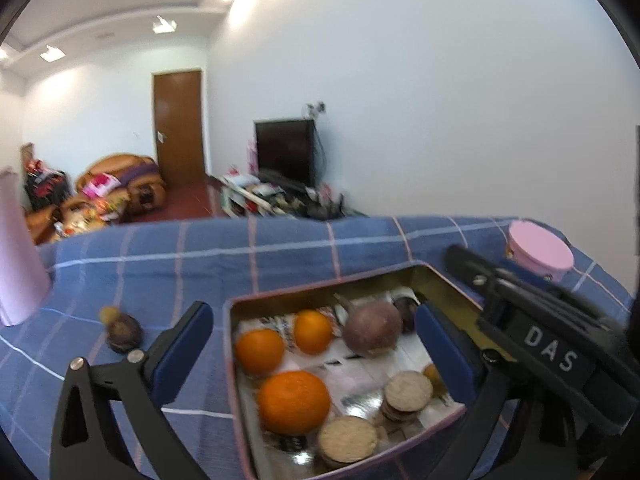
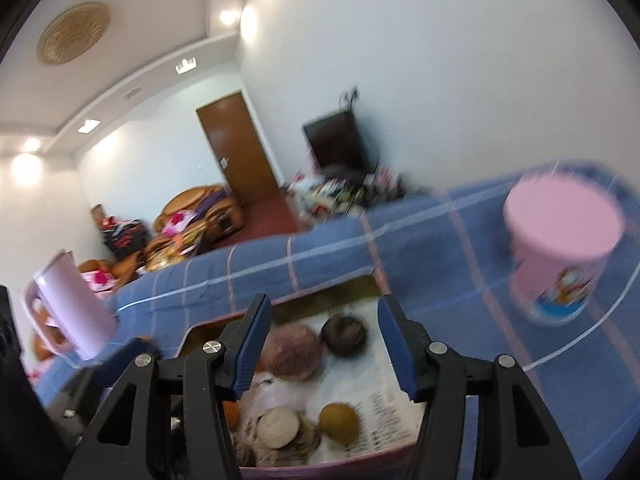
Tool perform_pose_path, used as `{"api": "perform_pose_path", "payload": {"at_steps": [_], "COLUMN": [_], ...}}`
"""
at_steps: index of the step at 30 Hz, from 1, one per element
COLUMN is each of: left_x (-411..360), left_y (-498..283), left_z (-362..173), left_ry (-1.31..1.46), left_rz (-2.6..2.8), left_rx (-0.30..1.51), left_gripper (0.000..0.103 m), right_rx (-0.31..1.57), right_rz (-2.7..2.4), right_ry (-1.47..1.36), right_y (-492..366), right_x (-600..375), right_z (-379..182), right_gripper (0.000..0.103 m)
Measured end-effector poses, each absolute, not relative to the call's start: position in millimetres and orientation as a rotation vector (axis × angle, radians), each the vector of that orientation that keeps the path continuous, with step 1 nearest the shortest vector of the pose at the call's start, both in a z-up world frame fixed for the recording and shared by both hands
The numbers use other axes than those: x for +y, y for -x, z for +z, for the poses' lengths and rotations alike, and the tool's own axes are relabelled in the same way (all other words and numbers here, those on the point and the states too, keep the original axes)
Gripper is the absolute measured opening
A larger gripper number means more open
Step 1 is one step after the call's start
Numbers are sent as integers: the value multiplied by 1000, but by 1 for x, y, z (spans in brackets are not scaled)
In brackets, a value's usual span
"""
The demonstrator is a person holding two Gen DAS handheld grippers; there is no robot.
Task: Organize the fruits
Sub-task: 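Move both grippers back toward the yellow fruit and brown fruit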
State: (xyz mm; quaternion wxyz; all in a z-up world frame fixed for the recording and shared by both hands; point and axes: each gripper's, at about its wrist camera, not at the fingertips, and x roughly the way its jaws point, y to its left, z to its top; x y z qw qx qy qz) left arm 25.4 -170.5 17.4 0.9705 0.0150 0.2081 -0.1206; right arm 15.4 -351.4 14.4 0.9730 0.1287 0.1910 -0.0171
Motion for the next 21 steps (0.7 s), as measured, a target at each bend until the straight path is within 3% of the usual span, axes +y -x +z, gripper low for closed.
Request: {"api": "perform_pose_path", "payload": {"at_steps": [3,7,21], "left_x": [-164,-158,-149], "left_y": [-21,-19,-22], "left_z": [22,20,12], "left_ry": [-39,-62,-66], "left_rz": [-179,-110,-110], "left_rx": [370,341,393], "left_gripper": [103,103,103], "right_rx": [293,230,260], "right_rz": [-128,-193,-252], "right_ry": [-156,-70,-49], "right_y": [-2,6,13], "right_x": [-342,-332,-325], "right_z": [23,26,23], "right_gripper": [78,82,82]}}
